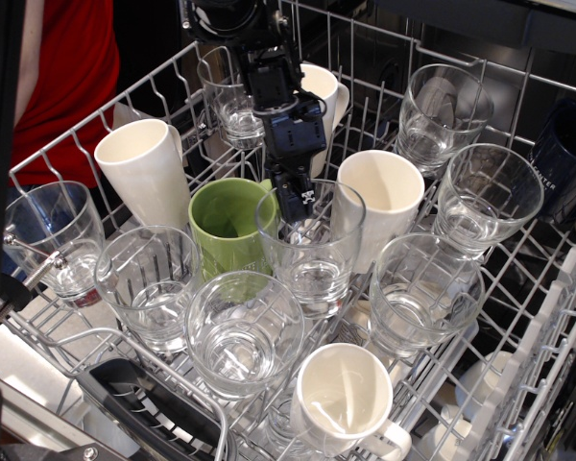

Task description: Pick up any cup

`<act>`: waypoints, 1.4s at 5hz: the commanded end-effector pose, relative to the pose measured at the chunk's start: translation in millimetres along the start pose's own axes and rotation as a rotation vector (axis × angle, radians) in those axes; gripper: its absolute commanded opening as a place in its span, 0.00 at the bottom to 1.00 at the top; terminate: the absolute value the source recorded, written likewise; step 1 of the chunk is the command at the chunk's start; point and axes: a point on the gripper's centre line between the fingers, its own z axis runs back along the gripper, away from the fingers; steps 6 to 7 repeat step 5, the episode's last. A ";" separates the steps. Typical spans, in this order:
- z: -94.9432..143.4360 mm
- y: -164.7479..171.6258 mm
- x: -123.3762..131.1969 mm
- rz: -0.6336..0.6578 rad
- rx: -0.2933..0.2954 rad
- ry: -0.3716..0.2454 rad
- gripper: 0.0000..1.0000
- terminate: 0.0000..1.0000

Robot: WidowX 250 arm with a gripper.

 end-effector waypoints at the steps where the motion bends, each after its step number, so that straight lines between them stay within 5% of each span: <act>1: 86.0 -30.3 23.5 -0.036 0.149 -0.091 0.00 0.00; 2: 100.4 -40.4 24.7 -0.068 0.193 -0.106 0.00 0.00; 4: 128.7 -43.5 25.3 -0.104 0.268 -0.022 0.00 0.00; 5: 132.0 -39.7 25.7 -0.144 0.251 0.011 0.00 1.00; 7: 132.0 -39.7 25.7 -0.144 0.251 0.011 0.00 1.00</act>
